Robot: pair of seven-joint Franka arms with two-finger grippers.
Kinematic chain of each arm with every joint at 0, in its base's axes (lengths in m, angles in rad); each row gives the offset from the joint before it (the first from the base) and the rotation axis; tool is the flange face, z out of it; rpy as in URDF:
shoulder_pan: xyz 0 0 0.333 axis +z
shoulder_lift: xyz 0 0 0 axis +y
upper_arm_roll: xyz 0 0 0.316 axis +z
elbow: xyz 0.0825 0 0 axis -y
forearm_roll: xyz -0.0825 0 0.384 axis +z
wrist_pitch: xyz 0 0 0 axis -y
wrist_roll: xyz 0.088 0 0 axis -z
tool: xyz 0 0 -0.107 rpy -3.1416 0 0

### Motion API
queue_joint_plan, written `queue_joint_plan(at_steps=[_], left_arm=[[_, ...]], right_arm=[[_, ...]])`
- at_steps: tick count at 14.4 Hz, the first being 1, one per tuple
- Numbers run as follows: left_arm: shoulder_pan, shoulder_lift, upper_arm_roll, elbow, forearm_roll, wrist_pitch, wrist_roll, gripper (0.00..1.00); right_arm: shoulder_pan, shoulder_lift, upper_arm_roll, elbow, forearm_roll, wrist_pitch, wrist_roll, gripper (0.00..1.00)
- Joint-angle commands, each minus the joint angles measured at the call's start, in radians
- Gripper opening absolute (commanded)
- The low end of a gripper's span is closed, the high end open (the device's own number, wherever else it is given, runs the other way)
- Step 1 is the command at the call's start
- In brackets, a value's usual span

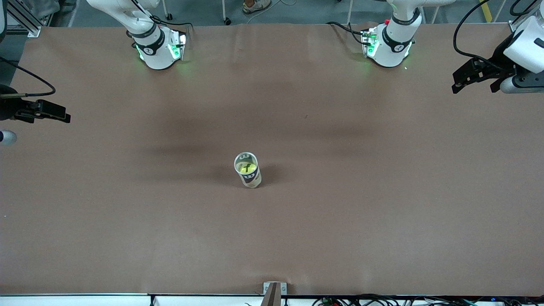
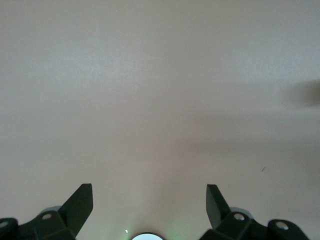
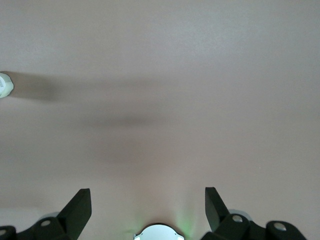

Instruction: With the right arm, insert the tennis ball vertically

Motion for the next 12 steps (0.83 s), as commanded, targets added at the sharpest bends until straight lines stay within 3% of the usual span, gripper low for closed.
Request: queue_joint_plan(at_steps=[1,7,12], left_arm=[[0.001,0.002,-0.004,0.014,0.024,0.01,0.027,1.0],[0.0,0.002,-0.004,0.012,0.024,0.016,0.032,1.0],[-0.002,0.01,-0.007,0.015,0.023,0.034,0.032,1.0]], right_arm=[[0.008,-0.019,0.002,-0.012,-0.008,-0.006,0.002,1.0],[0.06,-0.061,0.004,-0.023,-0.086,-0.075,0.008,1.0],[0.017,-0.119,-0.002,-0.069,-0.019,-0.065,0.008,1.0]])
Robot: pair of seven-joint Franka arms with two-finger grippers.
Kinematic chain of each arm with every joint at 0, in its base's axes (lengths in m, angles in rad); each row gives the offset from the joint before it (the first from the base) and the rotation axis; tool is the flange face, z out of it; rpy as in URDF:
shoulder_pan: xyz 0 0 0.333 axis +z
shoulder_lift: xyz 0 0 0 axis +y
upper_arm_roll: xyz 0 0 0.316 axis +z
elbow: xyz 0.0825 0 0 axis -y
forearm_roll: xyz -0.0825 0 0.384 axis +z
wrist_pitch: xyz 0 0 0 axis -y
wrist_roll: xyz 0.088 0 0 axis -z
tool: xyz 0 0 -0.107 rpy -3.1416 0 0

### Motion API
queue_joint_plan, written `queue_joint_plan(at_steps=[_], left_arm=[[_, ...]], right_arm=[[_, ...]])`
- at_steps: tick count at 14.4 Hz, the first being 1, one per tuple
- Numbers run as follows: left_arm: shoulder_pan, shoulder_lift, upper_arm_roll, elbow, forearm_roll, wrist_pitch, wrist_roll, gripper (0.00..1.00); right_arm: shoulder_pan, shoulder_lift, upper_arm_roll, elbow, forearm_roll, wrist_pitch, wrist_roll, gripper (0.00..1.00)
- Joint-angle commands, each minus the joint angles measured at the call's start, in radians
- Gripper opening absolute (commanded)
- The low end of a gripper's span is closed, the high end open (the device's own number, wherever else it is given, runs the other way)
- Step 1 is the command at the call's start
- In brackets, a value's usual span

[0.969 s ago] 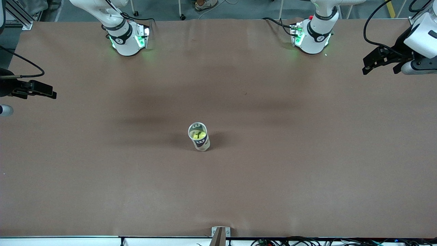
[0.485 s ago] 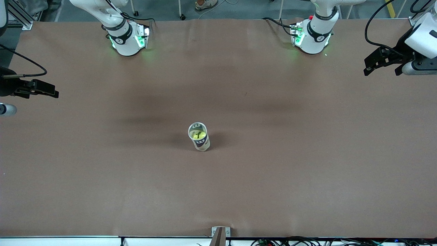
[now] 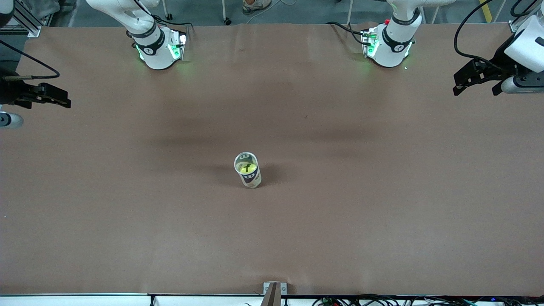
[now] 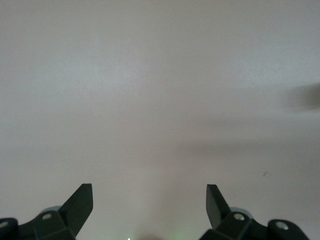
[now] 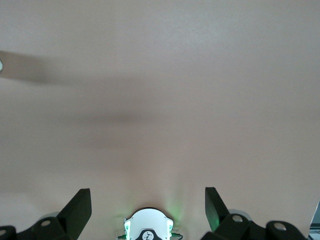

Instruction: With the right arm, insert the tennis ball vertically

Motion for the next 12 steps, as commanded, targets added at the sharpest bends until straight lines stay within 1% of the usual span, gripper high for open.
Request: queue_joint_plan(at_steps=[1,3,4,6,7,12], left_arm=[[-0.001,0.012,-0.005,0.019,0.02,0.005,0.014,1.0],[-0.001,0.026,-0.005,0.024,0.02,0.005,0.016,1.0],[-0.001,0.031,-0.005,0.03,0.02,0.004,0.016,1.0],[-0.001,0.046,-0.005,0.055,0.02,-0.001,0.006,1.0],[-0.001,0.068,-0.005,0.079,0.02,-0.016,0.008,1.0],[0.0,0.074,-0.003,0.088,0.02,-0.025,0.009,1.0]], right_arm=[[-0.036,-0.06,0.003,-0.061,0.047,0.014,0.006,1.0],[-0.042,-0.083,0.007,-0.075,0.05,0.021,0.004,1.0],[-0.043,-0.116,0.007,-0.113,0.05,0.053,0.002,1.0],[-0.042,-0.199,0.009,-0.225,0.046,0.139,0.002,1.0],[-0.04,-0.221,0.01,-0.253,0.042,0.165,0.002,1.0],[-0.034,-0.221,0.009,-0.244,0.038,0.168,-0.001,1.0]])
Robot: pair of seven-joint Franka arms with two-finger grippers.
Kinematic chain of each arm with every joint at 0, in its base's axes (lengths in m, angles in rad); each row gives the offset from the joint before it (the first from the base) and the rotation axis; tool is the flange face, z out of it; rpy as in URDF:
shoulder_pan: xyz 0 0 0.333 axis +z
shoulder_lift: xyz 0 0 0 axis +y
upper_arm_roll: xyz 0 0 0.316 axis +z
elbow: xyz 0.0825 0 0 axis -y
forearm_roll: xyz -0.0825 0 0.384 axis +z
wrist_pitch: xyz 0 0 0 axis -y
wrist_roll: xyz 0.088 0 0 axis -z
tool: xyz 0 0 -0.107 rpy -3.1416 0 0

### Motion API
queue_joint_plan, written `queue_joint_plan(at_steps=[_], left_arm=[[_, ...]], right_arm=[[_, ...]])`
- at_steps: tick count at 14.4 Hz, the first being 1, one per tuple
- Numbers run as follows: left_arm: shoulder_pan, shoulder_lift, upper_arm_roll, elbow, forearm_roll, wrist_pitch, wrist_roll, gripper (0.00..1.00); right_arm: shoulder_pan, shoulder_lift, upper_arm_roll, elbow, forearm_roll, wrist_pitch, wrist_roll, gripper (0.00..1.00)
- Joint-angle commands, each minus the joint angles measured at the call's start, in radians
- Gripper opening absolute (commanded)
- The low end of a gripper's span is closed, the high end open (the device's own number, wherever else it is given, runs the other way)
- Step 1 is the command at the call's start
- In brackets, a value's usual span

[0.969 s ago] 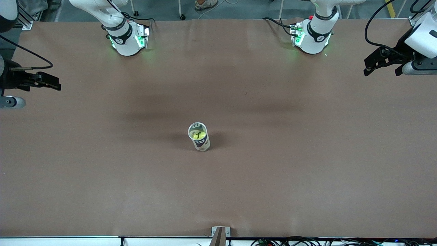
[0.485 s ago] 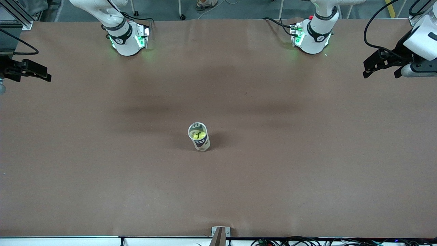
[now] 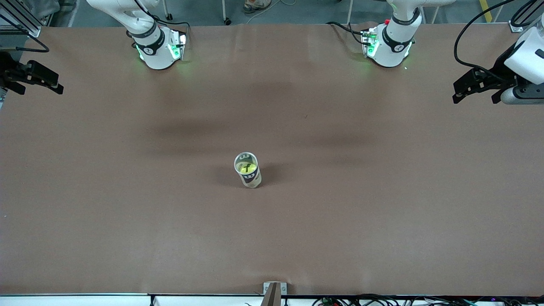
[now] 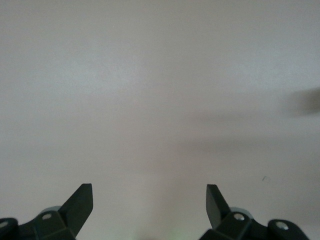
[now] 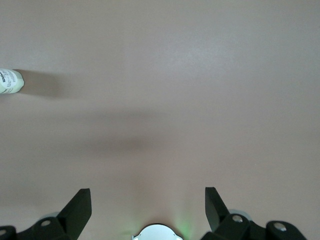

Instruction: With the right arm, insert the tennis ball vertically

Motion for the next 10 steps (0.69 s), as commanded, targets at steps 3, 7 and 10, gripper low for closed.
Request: queue_joint_plan(at_steps=[3,7,10], left_arm=[[0.002,0.013,0.0,0.043,0.02,-0.024,0.009,1.0],[0.0,0.013,0.0,0.043,0.02,-0.034,0.009,1.0],[0.002,0.013,0.0,0.044,0.019,-0.034,0.007,1.0]], right_arm=[[-0.012,-0.024,0.009,-0.018,0.004,0.016,-0.003,1.0],[-0.017,-0.03,0.046,-0.018,0.004,0.002,-0.003,1.0],[-0.015,-0.032,0.054,-0.018,0.004,0.005,0.0,1.0]])
